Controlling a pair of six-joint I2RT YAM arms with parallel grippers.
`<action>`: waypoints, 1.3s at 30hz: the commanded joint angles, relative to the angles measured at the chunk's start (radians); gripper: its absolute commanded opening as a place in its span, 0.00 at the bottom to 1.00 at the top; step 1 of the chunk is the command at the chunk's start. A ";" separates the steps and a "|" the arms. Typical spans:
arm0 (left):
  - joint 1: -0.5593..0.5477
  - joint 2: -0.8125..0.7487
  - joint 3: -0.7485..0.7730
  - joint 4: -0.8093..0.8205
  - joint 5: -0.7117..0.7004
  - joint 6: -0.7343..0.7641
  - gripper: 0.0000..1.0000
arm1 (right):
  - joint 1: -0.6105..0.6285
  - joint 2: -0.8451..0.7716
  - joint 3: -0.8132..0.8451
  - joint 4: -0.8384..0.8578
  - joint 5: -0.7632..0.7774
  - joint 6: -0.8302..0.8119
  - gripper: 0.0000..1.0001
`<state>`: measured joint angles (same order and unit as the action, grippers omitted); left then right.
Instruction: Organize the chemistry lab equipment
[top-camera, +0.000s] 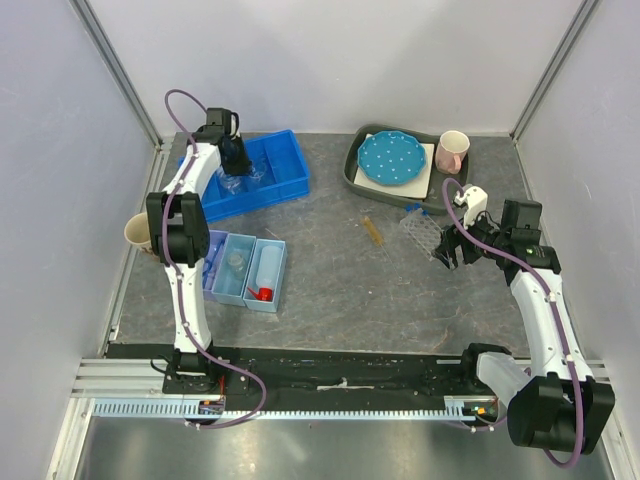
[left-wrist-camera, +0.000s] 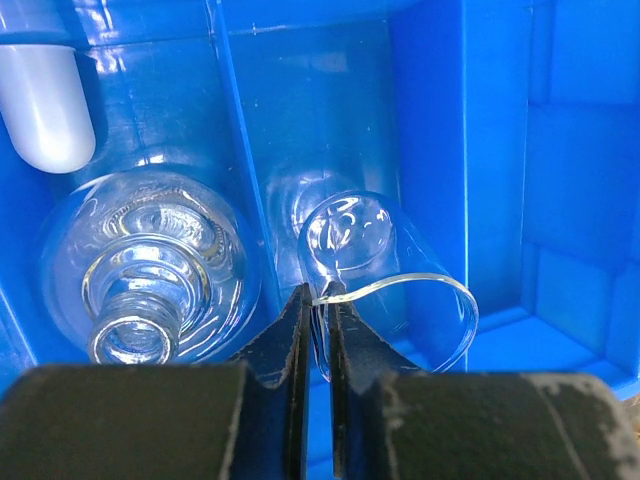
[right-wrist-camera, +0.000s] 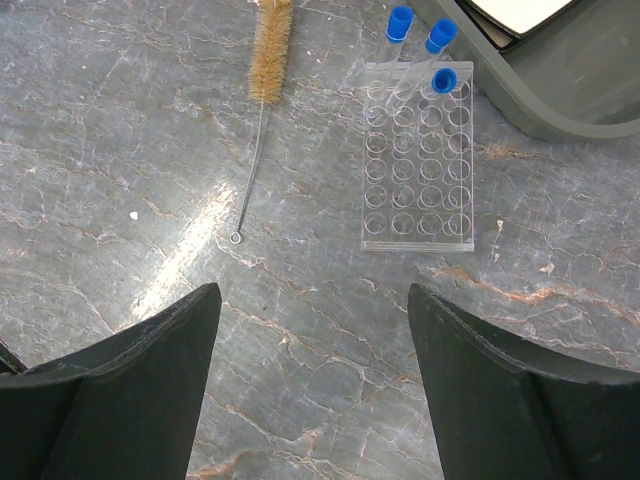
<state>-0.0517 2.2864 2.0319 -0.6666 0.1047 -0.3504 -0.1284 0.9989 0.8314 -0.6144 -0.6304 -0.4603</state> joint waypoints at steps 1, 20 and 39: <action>0.000 0.008 0.054 -0.019 0.001 0.047 0.11 | -0.002 0.001 -0.003 0.012 0.000 -0.012 0.83; 0.000 -0.034 0.128 -0.059 0.055 0.045 0.46 | -0.002 0.000 -0.005 0.013 0.001 -0.015 0.83; 0.000 -0.669 -0.598 0.505 0.450 -0.139 0.82 | -0.004 -0.006 -0.008 -0.002 -0.046 -0.046 0.84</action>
<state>-0.0521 1.7336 1.5757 -0.3550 0.4339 -0.4194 -0.1284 0.9985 0.8268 -0.6151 -0.6319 -0.4732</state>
